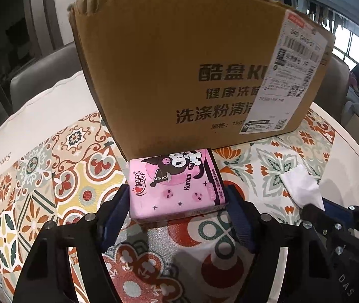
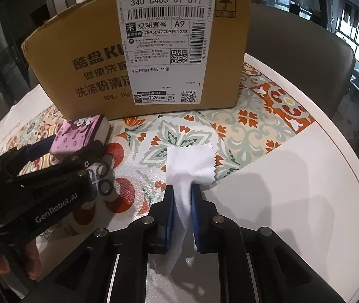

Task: Organize soft objects
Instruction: 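Grasp the white cloth with the right tool while the left tool grasps the pink tissue pack, then lift and carry the tissue pack and white cloth over the box with both tools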

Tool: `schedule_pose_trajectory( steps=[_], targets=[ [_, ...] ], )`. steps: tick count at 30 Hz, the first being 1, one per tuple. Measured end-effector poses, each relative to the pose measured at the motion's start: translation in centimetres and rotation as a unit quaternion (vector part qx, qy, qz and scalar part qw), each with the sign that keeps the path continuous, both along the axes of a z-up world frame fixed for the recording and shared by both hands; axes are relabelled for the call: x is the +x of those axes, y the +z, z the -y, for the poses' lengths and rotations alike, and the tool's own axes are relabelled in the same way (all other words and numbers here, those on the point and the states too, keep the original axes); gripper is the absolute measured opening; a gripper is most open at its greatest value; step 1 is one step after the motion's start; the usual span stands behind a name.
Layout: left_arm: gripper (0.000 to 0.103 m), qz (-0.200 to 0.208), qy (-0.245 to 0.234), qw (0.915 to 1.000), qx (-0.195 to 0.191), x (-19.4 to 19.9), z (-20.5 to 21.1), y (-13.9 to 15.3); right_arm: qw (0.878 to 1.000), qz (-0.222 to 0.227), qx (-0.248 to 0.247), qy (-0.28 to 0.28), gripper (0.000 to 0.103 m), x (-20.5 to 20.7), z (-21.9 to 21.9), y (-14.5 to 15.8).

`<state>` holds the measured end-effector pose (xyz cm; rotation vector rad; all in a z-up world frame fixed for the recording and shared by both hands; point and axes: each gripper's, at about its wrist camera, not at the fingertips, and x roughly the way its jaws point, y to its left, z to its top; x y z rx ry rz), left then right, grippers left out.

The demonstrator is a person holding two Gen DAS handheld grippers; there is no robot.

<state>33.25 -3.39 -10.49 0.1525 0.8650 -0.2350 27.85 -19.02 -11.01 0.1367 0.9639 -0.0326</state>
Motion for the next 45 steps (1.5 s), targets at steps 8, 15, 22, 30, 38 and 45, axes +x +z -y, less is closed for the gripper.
schedule_pose_trajectory(
  steps=[8, 15, 22, 30, 38, 45],
  targets=[
    [0.074, 0.014, 0.006, 0.9997, -0.022, -2.0, -0.5, 1.9, 1.000, 0.020, 0.017, 0.004, 0.013, -1.0, 0.5, 1.2],
    [0.074, 0.018, 0.016, 0.9991, -0.035, -3.9, -1.4, 3.7, 0.999, 0.041, 0.024, 0.012, 0.013, -2.3, 0.4, 2.9],
    [0.074, 0.032, 0.024, 0.9989, -0.026, -5.8, -1.0, 5.8, 0.997, 0.060, 0.033, 0.019, 0.013, -3.2, 0.9, 4.7],
    [0.074, 0.052, 0.038, 0.9976, -0.027, -7.7, -0.6, 8.5, 0.995, 0.089, 0.040, 0.030, 0.013, -4.5, 1.6, 7.1],
    [0.074, 0.076, 0.049, 0.9954, -0.030, -9.2, -0.4, 11.4, 0.991, 0.119, 0.042, 0.045, 0.013, -5.6, 1.9, 9.6],
    [0.074, 0.098, 0.049, 0.9936, -0.029, -9.6, 0.0, 14.3, 0.986, 0.149, 0.048, 0.056, 0.013, -5.9, 2.3, 12.0]
  ],
)
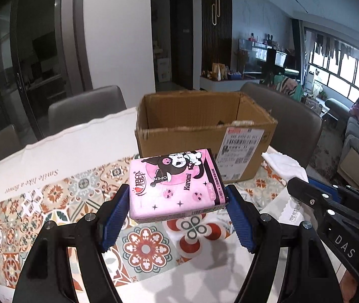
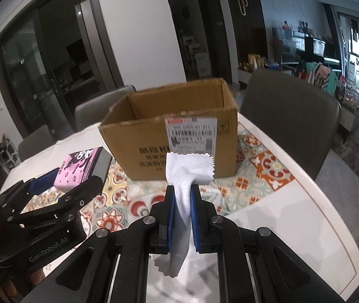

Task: Organize soft objects
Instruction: 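Lift and carry the tissue pack and white cloth over the box with both tools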

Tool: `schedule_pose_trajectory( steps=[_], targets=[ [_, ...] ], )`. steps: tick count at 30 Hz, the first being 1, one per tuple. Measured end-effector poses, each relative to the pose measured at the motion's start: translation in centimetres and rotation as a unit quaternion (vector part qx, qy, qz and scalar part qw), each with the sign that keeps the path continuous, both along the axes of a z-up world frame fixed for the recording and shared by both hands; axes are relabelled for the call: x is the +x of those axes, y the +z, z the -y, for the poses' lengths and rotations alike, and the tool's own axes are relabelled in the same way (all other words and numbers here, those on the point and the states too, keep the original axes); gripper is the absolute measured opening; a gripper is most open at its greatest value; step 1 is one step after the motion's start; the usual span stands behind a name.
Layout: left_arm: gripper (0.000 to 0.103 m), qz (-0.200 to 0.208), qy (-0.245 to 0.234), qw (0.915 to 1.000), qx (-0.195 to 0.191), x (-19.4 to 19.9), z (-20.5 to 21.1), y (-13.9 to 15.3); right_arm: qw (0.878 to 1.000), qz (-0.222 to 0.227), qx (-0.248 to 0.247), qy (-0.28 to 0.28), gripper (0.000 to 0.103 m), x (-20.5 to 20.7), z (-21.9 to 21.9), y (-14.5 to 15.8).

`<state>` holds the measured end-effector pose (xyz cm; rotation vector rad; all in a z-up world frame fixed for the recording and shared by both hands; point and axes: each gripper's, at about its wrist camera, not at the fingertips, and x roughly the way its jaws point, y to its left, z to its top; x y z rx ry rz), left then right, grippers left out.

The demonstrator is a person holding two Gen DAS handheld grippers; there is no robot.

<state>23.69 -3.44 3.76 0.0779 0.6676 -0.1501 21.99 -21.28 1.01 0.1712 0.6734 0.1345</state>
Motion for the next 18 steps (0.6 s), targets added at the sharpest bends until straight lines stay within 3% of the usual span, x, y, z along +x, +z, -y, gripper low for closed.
schedule_pose_trajectory(
  steps=[18],
  targets=[
    [0.074, 0.063, -0.024, 0.9977, 0.006, 2.1, 0.5, 5.6, 0.997, 0.077, -0.003, 0.006, 0.013, 1.7, 0.6, 5.4]
  ],
)
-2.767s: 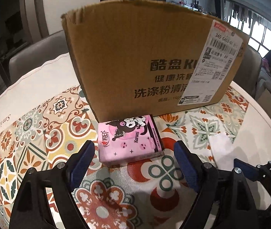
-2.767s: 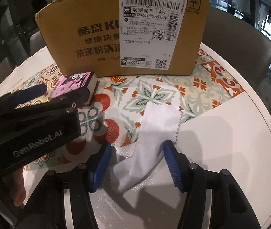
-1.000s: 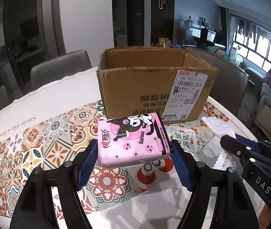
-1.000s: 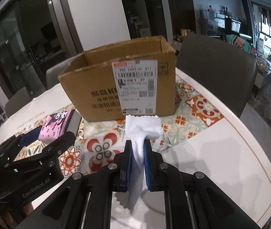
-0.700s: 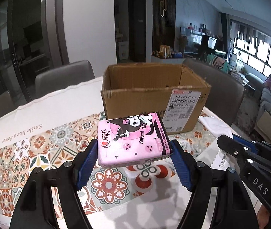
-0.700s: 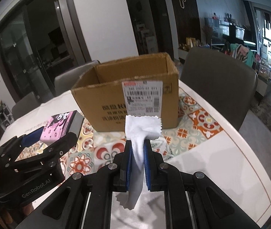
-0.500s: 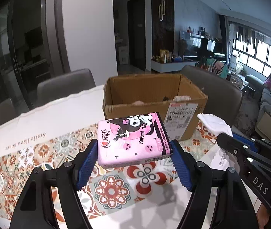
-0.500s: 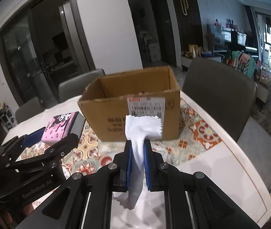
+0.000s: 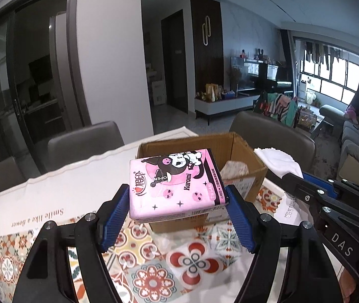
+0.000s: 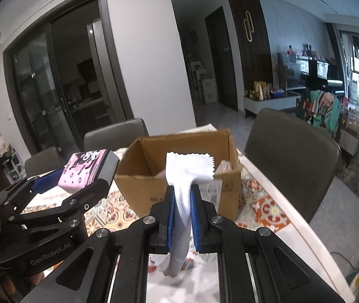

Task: Organize soft objects
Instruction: 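Lift and carry the tissue pack and white cloth over the box with both tools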

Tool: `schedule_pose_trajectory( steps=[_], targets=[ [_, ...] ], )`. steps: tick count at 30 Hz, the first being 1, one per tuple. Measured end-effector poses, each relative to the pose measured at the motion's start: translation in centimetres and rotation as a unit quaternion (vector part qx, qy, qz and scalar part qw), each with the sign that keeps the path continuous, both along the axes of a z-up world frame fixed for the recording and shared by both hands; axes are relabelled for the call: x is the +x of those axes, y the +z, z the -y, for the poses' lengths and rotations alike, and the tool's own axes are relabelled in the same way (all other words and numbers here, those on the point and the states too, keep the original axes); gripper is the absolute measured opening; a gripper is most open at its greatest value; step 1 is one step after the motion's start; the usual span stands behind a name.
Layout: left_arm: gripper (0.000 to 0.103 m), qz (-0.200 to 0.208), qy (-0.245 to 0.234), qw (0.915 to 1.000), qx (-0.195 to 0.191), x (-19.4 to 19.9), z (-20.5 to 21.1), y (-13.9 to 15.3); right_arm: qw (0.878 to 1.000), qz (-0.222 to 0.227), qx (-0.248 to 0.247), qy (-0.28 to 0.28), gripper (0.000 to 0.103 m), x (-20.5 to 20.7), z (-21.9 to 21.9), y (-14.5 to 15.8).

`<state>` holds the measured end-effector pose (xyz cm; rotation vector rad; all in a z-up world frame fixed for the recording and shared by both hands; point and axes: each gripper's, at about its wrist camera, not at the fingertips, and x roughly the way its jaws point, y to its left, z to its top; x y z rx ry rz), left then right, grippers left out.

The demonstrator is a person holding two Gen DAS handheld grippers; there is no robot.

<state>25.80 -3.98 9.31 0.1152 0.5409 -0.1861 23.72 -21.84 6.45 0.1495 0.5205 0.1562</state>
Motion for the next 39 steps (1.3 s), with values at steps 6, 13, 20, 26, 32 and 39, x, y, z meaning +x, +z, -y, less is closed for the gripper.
schedule_pose_trajectory(
  steps=[6, 13, 20, 26, 32, 39],
  targets=[
    [0.074, 0.008, -0.007, 0.9999, -0.002, 1.5, 0.2, 0.9, 1.000, 0.019, -0.001, -0.001, 0.013, 1.7, 0.3, 1.4],
    [0.074, 0.012, -0.010, 0.9998, -0.009, 3.5, 0.1, 1.3, 0.999, 0.034, -0.008, -0.003, 0.013, 3.9, 0.1, 2.3],
    [0.074, 0.008, -0.012, 0.9999, -0.004, 6.2, 0.1, 0.9, 0.999, 0.039, -0.026, 0.001, 0.013, 6.5, -0.5, 2.2],
    [0.074, -0.002, -0.017, 0.9998, -0.011, 8.0, -0.3, -0.2, 0.999, 0.025, -0.022, 0.004, 0.013, 9.5, -0.4, 1.4],
    [0.074, -0.021, -0.023, 0.9994, -0.016, 10.5, 0.2, -1.7, 1.000, 0.000, -0.027, 0.004, 0.013, 12.4, -0.2, -0.3],
    [0.074, -0.060, -0.034, 0.9976, -0.005, 13.5, 1.1, -4.1, 0.999, -0.025, -0.042, 0.000, 0.013, 15.0, 0.0, -1.7]
  ],
)
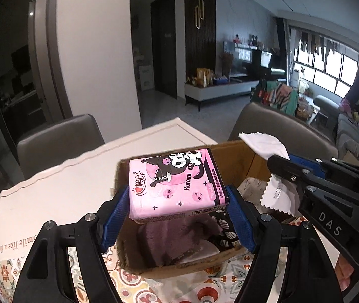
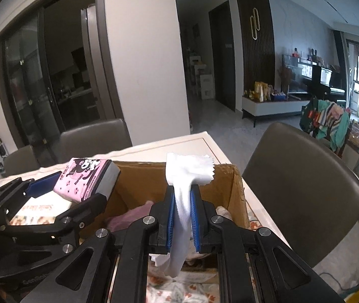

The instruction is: Organize soft objects

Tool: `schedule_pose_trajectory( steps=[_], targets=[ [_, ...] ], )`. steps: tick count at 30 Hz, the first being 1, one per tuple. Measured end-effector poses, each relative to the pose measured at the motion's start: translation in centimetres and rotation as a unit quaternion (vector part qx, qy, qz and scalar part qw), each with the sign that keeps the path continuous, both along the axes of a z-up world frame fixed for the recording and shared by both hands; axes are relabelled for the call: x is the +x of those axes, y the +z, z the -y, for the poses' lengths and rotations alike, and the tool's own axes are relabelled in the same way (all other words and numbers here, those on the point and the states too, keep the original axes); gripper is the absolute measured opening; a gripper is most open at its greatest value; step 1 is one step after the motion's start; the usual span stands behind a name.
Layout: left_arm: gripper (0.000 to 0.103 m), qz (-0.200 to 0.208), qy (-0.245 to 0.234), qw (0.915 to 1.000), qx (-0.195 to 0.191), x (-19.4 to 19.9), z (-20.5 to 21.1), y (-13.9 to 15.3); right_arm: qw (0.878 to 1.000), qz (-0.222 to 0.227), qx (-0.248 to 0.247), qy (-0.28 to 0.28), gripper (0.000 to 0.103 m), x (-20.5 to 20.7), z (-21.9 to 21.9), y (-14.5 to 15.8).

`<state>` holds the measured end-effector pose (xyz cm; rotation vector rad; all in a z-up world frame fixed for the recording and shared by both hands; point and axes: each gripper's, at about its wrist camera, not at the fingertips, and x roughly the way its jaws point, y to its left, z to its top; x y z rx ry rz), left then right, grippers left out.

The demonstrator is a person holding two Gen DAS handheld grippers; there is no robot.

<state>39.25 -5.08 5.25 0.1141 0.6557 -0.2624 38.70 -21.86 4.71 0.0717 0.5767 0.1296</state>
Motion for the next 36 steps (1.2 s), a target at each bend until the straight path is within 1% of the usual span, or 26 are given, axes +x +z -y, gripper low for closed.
schedule_pose_trajectory(
  steps=[4, 9, 11, 12, 13, 14, 15, 21, 25, 30, 32, 36],
  targets=[
    [0.075, -0.012, -0.003, 0.9998, 0.014, 1.1, 0.5, -1.2, 1.000, -0.018, 0.000, 0.004, 0.013, 1.4, 0.2, -0.7],
    [0.075, -0.036, 0.000, 0.9993, 0.012, 2.3, 0.5, -2.4, 0.999, -0.040, 0.011, 0.006, 0.014, 2.9, 0.9, -1.6],
    [0.078, -0.039, 0.003, 0.9992, 0.010, 2.4, 0.5, -2.6, 0.999, -0.047, 0.013, 0.007, 0.017, 3.3, 0.8, -1.9],
    [0.081, -0.036, 0.006, 0.9993, 0.009, 2.3, 0.5, -2.6, 0.999, -0.052, 0.015, 0.010, 0.019, 3.5, 0.9, -2.1],
    [0.083, -0.035, 0.007, 0.9993, 0.008, 2.3, 0.5, -2.6, 0.998, -0.055, 0.017, 0.012, 0.024, 3.6, 0.9, -2.2],
    [0.084, -0.033, 0.009, 0.9994, 0.007, 2.2, 0.4, -2.5, 0.998, -0.057, 0.019, 0.013, 0.031, 3.6, 1.0, -2.3],
    [0.084, -0.031, 0.009, 0.9995, 0.006, 2.1, 0.4, -2.5, 0.998, -0.058, 0.021, 0.014, 0.034, 3.6, 1.1, -2.5],
    [0.084, -0.016, 0.037, 0.9991, 0.015, 1.4, -0.3, -1.9, 0.998, -0.059, 0.036, 0.012, 0.034, 3.1, 1.5, -2.3],
    [0.084, -0.003, 0.055, 0.9983, 0.018, 0.5, -0.7, -1.1, 0.999, -0.047, 0.011, 0.003, 0.034, 2.0, 1.0, -1.8],
    [0.086, 0.017, 0.068, 0.9973, 0.022, -1.8, -1.0, 0.2, 0.999, -0.034, -0.002, 0.003, 0.034, 0.1, 0.5, -0.6],
    [0.088, 0.025, 0.071, 0.9969, 0.022, -2.6, -1.1, 0.8, 1.000, -0.027, 0.002, 0.002, 0.034, -0.8, 0.6, 0.0],
    [0.088, 0.048, 0.082, 0.9952, 0.024, -5.2, -1.3, 2.3, 1.000, -0.017, 0.008, -0.002, 0.035, -2.7, 0.8, 1.1]
  ],
)
